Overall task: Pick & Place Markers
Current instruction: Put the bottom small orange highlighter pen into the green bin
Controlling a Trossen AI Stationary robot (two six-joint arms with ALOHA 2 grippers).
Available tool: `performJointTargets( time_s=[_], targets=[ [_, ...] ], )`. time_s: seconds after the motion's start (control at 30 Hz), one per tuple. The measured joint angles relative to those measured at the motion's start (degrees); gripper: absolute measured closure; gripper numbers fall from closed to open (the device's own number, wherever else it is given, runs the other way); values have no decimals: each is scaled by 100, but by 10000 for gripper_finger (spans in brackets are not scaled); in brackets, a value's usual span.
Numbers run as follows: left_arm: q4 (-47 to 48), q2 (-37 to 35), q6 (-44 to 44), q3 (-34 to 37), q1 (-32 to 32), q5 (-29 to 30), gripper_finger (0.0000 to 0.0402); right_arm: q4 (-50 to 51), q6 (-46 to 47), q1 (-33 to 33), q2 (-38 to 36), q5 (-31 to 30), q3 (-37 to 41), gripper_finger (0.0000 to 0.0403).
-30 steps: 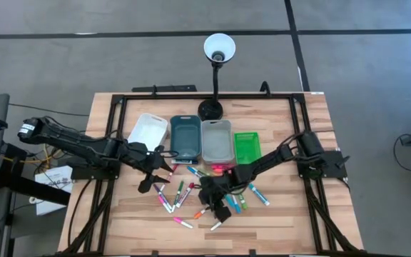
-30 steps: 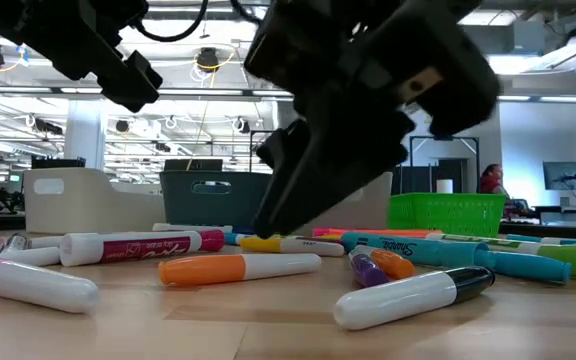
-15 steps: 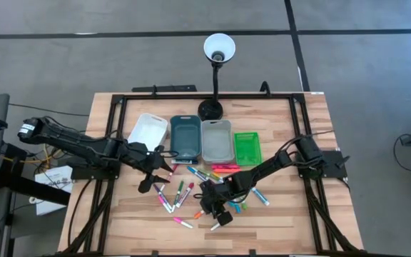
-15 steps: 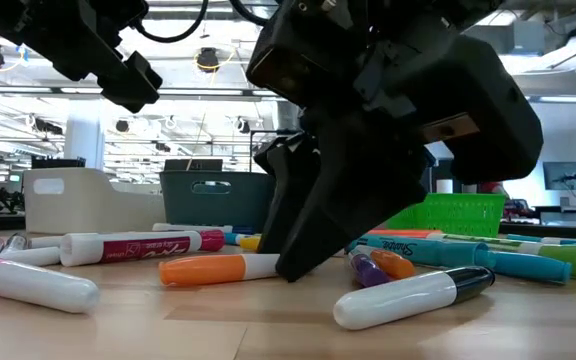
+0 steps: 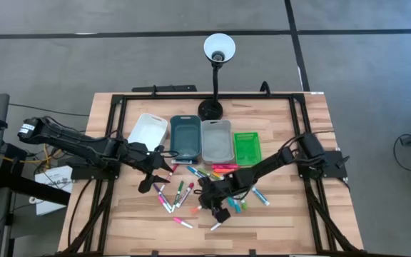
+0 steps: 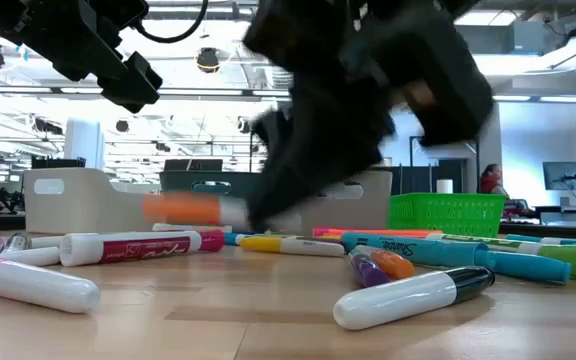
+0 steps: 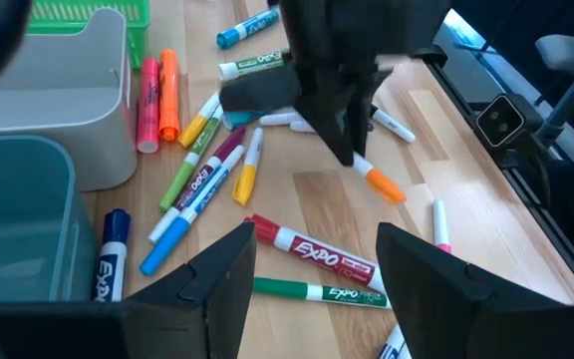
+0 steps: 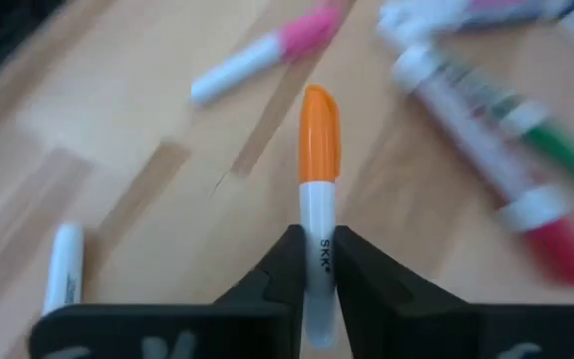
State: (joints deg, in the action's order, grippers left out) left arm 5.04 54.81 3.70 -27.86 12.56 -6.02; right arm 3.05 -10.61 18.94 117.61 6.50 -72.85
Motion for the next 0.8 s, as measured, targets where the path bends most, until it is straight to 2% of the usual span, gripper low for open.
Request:
performJointTargets(
  time_s=[0.1, 0.2, 0.4, 0.6, 0.73, 0.8],
  targets=[
    [-25, 0, 0, 2, -2, 0, 195, 223, -37, -32, -350, -299, -6, 363],
    [-27, 0, 0, 2, 0, 0, 195, 705, -38, -64, -878, -726, -6, 384],
    [-58, 0, 2, 2, -2, 1, 195, 2238, 522, -106, -2085, -2475, -17, 380],
    [-88, 0, 4, 2, 0, 0, 195, 3809, 2463, -355, -2809, -3750, 66, 371],
    [-101, 0, 4, 2, -2, 1, 195, 4330, 3976, -574, -2966, -4209, 521, 384],
    [-104, 0, 4, 2, -2, 2, 195, 4366, 4732, -710, -2972, -4245, 806, 384]
  ],
)
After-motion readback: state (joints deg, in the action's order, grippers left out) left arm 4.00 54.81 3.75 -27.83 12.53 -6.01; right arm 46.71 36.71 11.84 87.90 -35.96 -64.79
